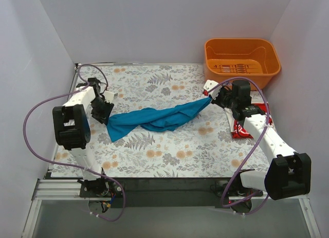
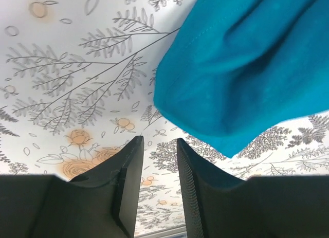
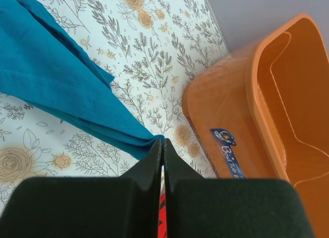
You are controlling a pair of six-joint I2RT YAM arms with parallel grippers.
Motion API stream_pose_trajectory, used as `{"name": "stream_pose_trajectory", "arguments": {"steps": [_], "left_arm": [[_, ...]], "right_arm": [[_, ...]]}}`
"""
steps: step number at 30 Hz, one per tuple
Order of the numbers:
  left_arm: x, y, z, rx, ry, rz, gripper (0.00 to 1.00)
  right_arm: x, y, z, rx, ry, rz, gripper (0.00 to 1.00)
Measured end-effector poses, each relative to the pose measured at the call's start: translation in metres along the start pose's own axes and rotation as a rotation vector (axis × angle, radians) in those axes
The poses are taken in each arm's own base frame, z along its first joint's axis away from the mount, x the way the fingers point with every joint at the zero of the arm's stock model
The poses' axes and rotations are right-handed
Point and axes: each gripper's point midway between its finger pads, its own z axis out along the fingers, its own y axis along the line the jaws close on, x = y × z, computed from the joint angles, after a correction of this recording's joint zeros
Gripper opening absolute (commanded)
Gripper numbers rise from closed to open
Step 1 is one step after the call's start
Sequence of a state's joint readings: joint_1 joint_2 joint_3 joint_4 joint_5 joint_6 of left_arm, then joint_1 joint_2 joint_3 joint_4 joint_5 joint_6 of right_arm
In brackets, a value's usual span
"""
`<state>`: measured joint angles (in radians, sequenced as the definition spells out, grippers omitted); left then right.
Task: Fold and stack the t-shirts
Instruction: Flatten the tshirt out
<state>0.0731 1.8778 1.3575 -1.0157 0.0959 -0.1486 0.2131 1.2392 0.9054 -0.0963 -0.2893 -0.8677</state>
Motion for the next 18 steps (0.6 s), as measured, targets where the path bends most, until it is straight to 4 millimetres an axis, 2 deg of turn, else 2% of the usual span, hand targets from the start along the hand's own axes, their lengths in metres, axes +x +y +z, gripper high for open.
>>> {"name": "stream_pose_trajectory", "arguments": {"steps": [3,5,7,10,13,18], "left_arm": [[-0.003,0.000,-0.008,0.066,-0.070,0.007,0.31],[-0.002,-0.005,-0.023,0.118,-0.135,0.070,0.31],[0.005,-0.018,-0.038,0.153,-0.192,0.148,0.32],[0.033,-0.053,-0.048,0.217,-0.213,0.268,0.33],[0.053,-0.073,-0.037,0.270,-0.191,0.333,0.36],[0.067,-0.083,-0.014,0.289,-0.164,0.383,0.37]], "right_arm": [[-0.002,0.001,0.000,-0.009,-0.005,0.002,0.01],[-0.002,0.002,0.001,-0.017,-0.008,0.003,0.01],[-0.002,0.004,0.001,-0.025,-0.012,0.004,0.01],[-0.003,0.006,0.001,-0.034,-0.013,0.007,0.01],[-0.002,0.009,0.001,-0.045,-0.011,0.010,0.01],[-0.002,0.011,0.001,-0.056,-0.011,0.012,0.01]]}}
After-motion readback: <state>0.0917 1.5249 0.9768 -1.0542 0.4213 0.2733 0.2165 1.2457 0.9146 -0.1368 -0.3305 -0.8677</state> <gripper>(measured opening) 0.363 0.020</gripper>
